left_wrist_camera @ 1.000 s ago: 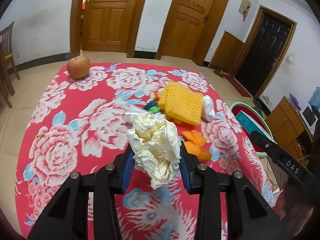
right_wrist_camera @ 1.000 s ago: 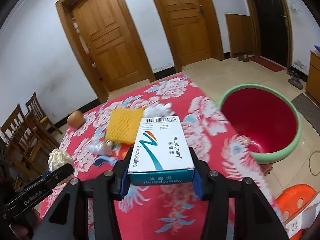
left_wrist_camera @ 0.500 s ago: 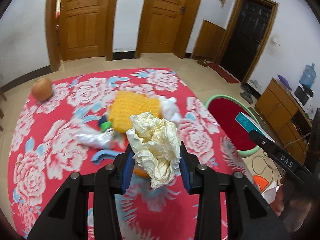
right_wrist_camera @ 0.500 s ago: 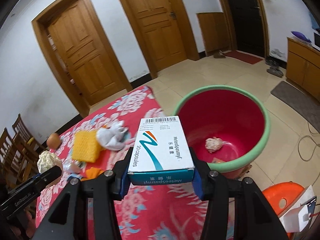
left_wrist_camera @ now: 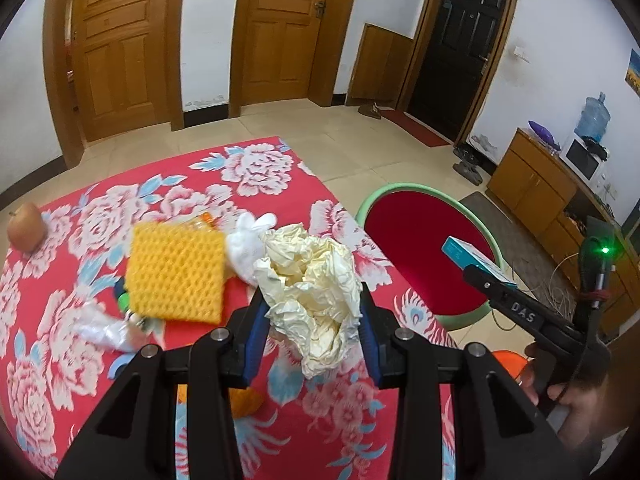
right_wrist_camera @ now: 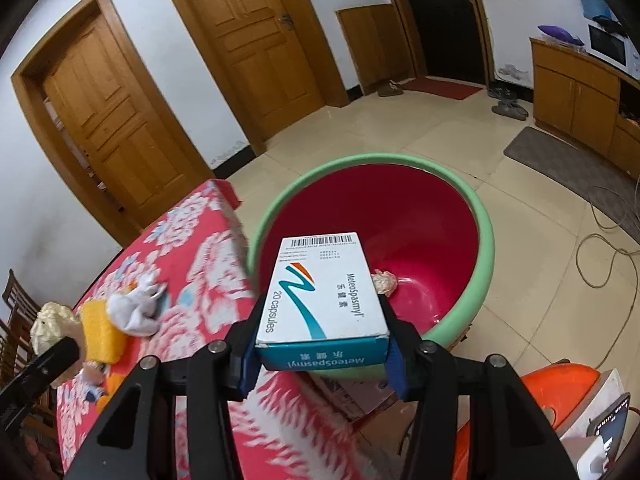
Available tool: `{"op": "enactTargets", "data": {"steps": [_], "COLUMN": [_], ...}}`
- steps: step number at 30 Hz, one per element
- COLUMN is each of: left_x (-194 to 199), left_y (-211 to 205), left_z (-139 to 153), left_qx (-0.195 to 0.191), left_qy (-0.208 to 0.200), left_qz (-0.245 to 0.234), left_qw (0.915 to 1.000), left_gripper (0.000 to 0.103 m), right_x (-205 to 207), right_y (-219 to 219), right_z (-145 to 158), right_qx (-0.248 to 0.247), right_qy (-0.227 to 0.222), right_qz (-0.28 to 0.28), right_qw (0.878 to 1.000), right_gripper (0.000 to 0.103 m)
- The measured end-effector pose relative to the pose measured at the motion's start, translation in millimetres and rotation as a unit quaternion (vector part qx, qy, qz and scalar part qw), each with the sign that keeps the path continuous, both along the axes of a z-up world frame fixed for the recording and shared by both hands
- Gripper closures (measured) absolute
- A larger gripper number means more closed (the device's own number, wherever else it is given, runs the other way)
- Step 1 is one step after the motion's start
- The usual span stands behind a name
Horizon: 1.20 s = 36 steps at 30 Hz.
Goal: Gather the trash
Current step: 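Carry the paper ball and teal box over the bucket and release both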
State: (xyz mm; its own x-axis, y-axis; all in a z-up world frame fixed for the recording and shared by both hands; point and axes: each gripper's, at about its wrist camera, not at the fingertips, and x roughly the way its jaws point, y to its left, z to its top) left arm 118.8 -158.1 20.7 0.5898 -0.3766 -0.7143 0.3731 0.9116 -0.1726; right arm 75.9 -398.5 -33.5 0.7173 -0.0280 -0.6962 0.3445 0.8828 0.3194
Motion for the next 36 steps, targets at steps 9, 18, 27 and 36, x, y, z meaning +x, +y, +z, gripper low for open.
{"op": "enactTargets", "data": {"steps": [9, 18, 27, 36], "left_x": [17, 19, 25, 37], "left_y": [-35, -76, -121, -158], "left_z": [-13, -23, -36, -43], "left_qx": [0.013, 0.029, 0.038, 0.055], "left_qy": [0.012, 0.015, 0.020, 0.017], "left_qz": [-0.028, -0.071, -0.108, -0.132], "left_qw": [0.9994, 0.9969, 0.9932, 0.9896], "left_gripper": [0.063, 0.063, 0.063, 0.056], "right_x": [8, -14, -42, -53], "right_y": [-17, -40, -68, -83], "right_z": [-13, -8, -4, -8], "right_qx": [0.021, 0.048, 0.044, 0.062], "right_qy": [0.002, -0.011, -0.012, -0.017], "right_qz": [-0.002, -0.046, -0.100, -0.119], "right_qw": [1.000, 0.998, 0.994, 0.991], "right_gripper": [0.036, 0.016, 0.015, 0.014]}}
